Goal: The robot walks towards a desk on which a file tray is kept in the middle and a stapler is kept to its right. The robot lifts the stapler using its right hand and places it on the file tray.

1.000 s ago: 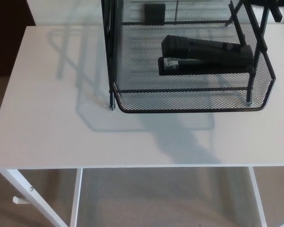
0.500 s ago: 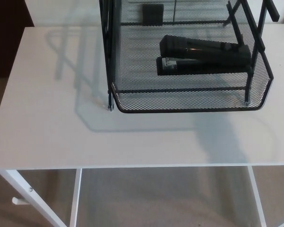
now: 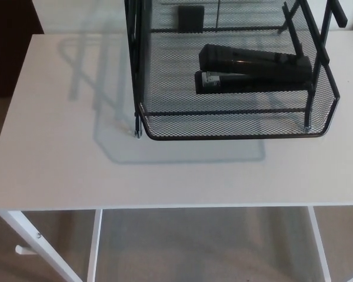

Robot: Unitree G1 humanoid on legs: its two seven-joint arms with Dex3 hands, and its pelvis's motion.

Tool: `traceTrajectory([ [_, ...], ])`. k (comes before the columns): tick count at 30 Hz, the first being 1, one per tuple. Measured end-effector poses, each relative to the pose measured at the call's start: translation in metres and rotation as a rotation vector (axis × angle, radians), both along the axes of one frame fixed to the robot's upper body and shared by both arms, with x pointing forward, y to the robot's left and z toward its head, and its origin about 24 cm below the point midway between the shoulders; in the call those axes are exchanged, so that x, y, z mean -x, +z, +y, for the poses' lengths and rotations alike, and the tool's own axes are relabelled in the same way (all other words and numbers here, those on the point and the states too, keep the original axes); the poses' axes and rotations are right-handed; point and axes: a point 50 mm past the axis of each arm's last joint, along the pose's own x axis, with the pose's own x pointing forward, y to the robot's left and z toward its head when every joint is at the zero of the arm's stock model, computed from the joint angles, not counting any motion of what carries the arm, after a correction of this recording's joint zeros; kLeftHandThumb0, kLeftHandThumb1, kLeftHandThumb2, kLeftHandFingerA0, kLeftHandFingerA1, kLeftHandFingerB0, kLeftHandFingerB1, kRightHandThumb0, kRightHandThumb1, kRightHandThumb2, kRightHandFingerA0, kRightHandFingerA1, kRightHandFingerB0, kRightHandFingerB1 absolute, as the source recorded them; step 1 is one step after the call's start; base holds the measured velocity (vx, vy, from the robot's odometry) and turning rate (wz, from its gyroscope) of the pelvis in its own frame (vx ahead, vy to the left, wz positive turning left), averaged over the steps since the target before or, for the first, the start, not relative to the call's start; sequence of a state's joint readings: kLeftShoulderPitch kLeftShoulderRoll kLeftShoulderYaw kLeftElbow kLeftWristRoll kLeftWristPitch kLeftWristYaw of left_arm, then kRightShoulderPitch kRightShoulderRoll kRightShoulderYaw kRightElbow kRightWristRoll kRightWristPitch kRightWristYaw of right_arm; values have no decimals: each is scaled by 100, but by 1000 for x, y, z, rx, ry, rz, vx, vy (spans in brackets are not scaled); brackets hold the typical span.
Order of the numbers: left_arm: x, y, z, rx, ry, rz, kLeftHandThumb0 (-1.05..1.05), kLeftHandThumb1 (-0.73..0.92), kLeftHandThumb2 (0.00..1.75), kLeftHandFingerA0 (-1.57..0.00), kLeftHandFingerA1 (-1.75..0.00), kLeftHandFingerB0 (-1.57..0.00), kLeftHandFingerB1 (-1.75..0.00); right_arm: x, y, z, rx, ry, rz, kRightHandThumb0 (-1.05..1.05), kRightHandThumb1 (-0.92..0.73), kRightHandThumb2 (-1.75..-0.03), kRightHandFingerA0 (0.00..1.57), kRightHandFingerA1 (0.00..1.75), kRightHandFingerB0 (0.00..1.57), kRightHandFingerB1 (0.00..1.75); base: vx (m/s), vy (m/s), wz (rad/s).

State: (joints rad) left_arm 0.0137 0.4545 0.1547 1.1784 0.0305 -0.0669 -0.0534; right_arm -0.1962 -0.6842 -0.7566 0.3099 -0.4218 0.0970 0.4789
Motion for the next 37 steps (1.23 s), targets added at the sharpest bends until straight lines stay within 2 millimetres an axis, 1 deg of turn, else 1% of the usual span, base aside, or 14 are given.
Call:
traceTrajectory([
  [1, 0, 0, 0, 0, 0, 0, -82, 56, 116, -69, -102, -52, -91, 7, -9, -4, -34, -24, -1, -56, -45, -81, 0, 15, 0, 27, 0, 0, 0],
  [4, 0, 0, 0, 0, 0, 0, -81, 57, 116, -71, -102, -54, -90, 26, -37, -11, -121, -97, -2, -50, -63, -74, 1, 12, 4, 27, 0, 0, 0],
  [5, 0, 0, 0, 0, 0, 0, -81, 58, 116, -69, -102, -53, -91, 37, -56, -13, -167, -144, 14, -54, -63, -73, 2, 36, 8, 31, 0, 0, 0],
  [6, 0, 0, 0, 0, 0, 0, -81, 58, 116, -67, -101, -49, -89, 43, -65, -14, -186, -166, 22, -31, -57, -105, 2, 54, 0, 49, 0, 0, 0],
  [11, 0, 0, 0, 0, 0, 0, -84, 63, 99, -60, -106, -46, -95, 71, -109, -13, -276, -278, 69, -65, -57, -93, 0, 30, 2, 32, 0, 0, 0],
  [13, 0, 0, 0, -1, 1, 1, -82, 55, 116, -64, -99, -48, -89, 83, -126, -10, -307, -323, 91, -80, -63, -100, 1, 20, 0, 26, 0, 0, 0],
  [14, 0, 0, 1, -2, 1, 1, -81, 53, 116, -71, -102, -50, -89, 91, -136, -8, -323, -351, 107, -67, -66, -63, 0, 26, 1, 15, 0, 0, 0],
  [16, 1, 1, 2, -5, 5, 4, -80, 55, 118, -69, -99, -47, -87, 108, -155, -3, -389, -421, 125, -51, -39, -82, 0, 37, 0, 37, 0, 0, 0],
  [17, 1, 1, 2, -6, 6, 4, -80, 55, 118, -66, -98, -48, -87, 111, -160, -2, -412, -438, 125, -57, -60, -72, 5, 13, 6, 22, 0, 0, 0],
  [18, 1, 1, 3, -7, 6, 4, -82, 56, 117, -65, -98, -50, -88, 117, -167, -1, -460, -469, 117, -54, -62, -61, 0, 28, 2, 28, 0, 0, 0],
  [26, -4, 3, 4, -9, -2, -2, -87, 54, 120, -62, -95, -41, -84, 137, -185, 2, -641, -583, 60, -49, -58, -59, 23, 42, 8, 28, 0, 0, 0],
  [27, -4, 4, 4, -10, -4, 0, -88, 63, 102, -54, -111, -36, -101, 138, -186, 2, -660, -592, 53, -47, -60, -60, 19, 39, 7, 26, 0, 0, 0],
  [30, -5, 5, 6, -13, -7, 1, -88, 55, 121, -62, -95, -45, -85, 141, -191, 4, -727, -619, 32, -55, -63, -58, 25, 45, 3, 31, 0, 0, 0],
  [37, -6, 7, 9, -9, -17, 8, -88, 64, 102, -50, -106, -32, -100, 143, -207, 13, -854, -619, 127, -74, -50, -78, 0, 0, 0, 13, 0, 0, 0],
])
